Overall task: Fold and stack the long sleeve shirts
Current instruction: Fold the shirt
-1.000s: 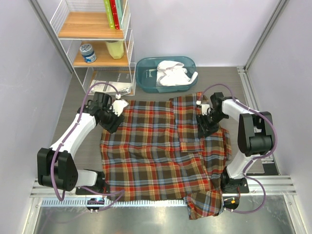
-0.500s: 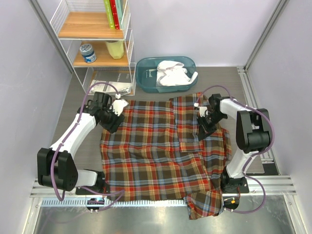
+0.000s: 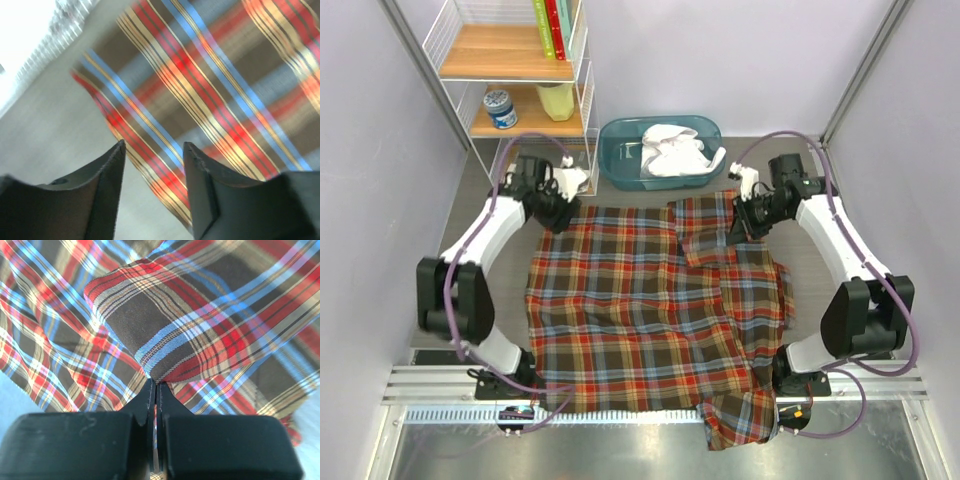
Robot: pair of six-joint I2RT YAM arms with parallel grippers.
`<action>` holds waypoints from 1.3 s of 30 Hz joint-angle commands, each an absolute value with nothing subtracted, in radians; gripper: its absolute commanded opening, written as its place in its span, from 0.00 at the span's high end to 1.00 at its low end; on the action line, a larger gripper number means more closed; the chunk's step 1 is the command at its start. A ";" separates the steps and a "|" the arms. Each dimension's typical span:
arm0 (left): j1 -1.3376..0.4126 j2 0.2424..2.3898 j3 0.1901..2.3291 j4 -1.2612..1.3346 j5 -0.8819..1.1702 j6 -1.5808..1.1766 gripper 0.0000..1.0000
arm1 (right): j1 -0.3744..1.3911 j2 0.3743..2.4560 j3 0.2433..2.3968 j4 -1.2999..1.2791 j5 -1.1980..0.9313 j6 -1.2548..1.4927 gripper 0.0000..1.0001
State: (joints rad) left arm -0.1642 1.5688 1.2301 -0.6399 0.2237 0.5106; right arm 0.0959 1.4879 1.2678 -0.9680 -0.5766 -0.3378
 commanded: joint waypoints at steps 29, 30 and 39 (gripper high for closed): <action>-0.029 2.071 1.519 -0.420 0.426 0.969 0.64 | 0.091 1.373 1.451 -1.081 -0.609 -0.397 0.99; -0.026 2.075 1.522 -0.428 0.439 0.973 0.64 | 0.091 1.374 1.454 -1.081 -0.609 -0.399 0.99; -0.021 2.100 1.512 -0.474 0.449 1.012 0.68 | 0.091 1.379 1.502 -1.078 -0.600 -0.403 0.99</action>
State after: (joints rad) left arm -0.0257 2.0892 1.4929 -0.4500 0.4133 0.9791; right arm 0.0940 1.3853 1.4342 -1.0870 -0.5926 -0.3912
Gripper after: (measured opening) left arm 0.331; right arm 0.025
